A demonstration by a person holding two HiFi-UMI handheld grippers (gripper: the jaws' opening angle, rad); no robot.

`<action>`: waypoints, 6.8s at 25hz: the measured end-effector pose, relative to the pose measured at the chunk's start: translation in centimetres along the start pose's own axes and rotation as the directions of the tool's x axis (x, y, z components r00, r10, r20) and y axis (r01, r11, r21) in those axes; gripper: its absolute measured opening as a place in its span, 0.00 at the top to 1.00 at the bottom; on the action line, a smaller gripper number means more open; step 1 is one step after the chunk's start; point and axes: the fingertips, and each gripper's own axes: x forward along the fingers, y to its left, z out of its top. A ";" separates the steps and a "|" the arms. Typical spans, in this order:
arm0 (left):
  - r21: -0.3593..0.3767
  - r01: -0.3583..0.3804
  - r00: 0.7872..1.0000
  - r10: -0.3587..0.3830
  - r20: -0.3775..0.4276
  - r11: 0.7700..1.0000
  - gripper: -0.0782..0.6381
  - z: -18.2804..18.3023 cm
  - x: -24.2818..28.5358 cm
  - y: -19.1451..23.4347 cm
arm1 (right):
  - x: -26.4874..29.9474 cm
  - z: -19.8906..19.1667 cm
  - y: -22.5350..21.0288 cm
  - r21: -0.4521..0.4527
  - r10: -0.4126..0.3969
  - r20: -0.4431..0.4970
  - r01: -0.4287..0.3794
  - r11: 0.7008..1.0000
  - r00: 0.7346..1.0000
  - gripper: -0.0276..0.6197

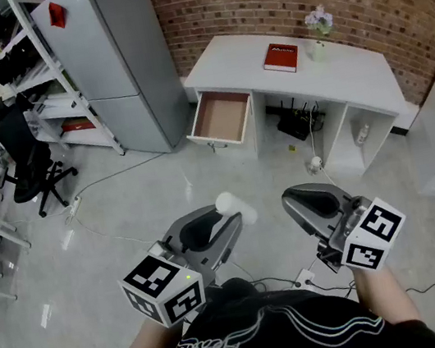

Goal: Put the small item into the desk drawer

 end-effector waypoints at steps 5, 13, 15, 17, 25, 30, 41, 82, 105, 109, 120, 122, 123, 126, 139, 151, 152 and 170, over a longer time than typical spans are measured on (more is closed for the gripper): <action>-0.005 -0.001 1.000 0.001 0.012 1.000 0.71 -0.8 0.0 -0.6 | -0.6 -0.7 0.5 -0.014 0.012 -0.015 -0.012 1.000 1.000 0.87; 0.003 0.008 0.999 -0.008 0.034 1.000 0.71 -0.7 0.2 -1.0 | -1.5 -0.9 0.3 -0.022 -0.008 -0.021 0.008 1.000 1.000 0.87; -0.002 0.006 0.999 -0.006 0.034 1.000 0.71 -0.9 0.3 -0.7 | -1.4 -1.2 0.0 -0.018 -0.014 -0.025 0.013 1.000 1.000 0.87; -0.006 0.006 0.999 -0.006 0.035 1.000 0.71 -1.1 0.7 -0.3 | -1.2 -1.5 -0.8 -0.011 -0.021 -0.027 0.021 1.000 0.999 0.87; -0.041 -0.008 1.000 0.009 0.027 0.999 0.71 -2.0 3.2 4.1 | 1.5 -2.8 -4.9 0.018 -0.042 -0.040 0.043 0.999 0.998 0.87; -0.058 -0.014 1.000 0.015 0.023 0.998 0.71 -2.9 6.2 8.1 | 3.8 -4.1 -8.8 0.032 -0.061 -0.045 0.062 0.998 0.997 0.87; -0.140 0.056 0.996 -0.065 -0.061 0.989 0.71 -2.4 16.0 22.0 | 13.7 -5.3 -21.1 0.119 -0.135 -0.107 0.148 0.982 0.985 0.87; -0.126 0.032 0.881 -0.088 -0.464 0.992 0.71 -7.3 51.7 58.5 | 31.4 -9.3 -58.2 0.388 -0.297 -0.303 0.402 0.830 0.905 0.87; -0.075 0.039 0.615 -0.083 -0.784 0.996 0.71 -25.5 62.2 67.5 | 31.9 -17.2 -66.3 0.499 -0.249 -0.430 0.458 0.735 0.868 0.87; -0.101 0.044 0.565 -0.108 -0.818 0.994 0.71 -28.4 62.9 67.9 | 31.5 -19.0 -66.2 0.509 -0.240 -0.453 0.470 0.721 0.859 0.87; -0.119 0.047 0.349 -0.128 -0.929 0.992 0.71 -36.7 63.3 69.6 | 30.2 -22.6 -66.3 0.517 -0.248 -0.498 0.514 0.684 0.831 0.87; -0.115 0.058 0.321 -0.128 -0.938 0.992 0.71 -37.6 63.2 69.7 | 30.1 -22.8 -66.5 0.513 -0.256 -0.499 0.520 0.683 0.828 0.87; -0.116 0.060 0.308 -0.129 -0.943 0.991 0.71 -37.9 63.1 69.7 | 30.0 -22.9 -66.6 0.512 -0.259 -0.500 0.524 0.681 0.826 0.87; -0.127 0.062 0.274 -0.139 -0.952 0.990 0.71 -38.9 62.9 69.7 | 29.9 -23.2 -67.0 0.518 -0.265 -0.500 0.530 0.671 0.824 0.87; -0.150 0.074 0.312 -0.166 -0.935 0.986 0.50 -37.0 62.8 69.3 | 31.1 -22.2 -67.6 0.498 -0.288 -0.479 0.527 0.688 0.829 0.87; -0.201 0.046 0.583 -0.190 -0.790 0.978 0.56 -20.9 57.0 65.6 | 33.4 -13.6 -64.2 0.451 -0.315 -0.361 0.460 0.765 0.878 0.87; -0.214 0.055 0.607 -0.203 -0.768 0.975 0.57 -19.4 56.0 64.7 | 33.6 -12.6 -63.7 0.447 -0.321 -0.346 0.455 0.770 0.882 0.87; -0.240 0.295 0.944 -0.321 -0.078 0.925 0.86 11.8 36.6 47.5 | 34.8 6.2 -46.7 0.169 -0.260 -0.085 0.271 0.948 0.962 0.87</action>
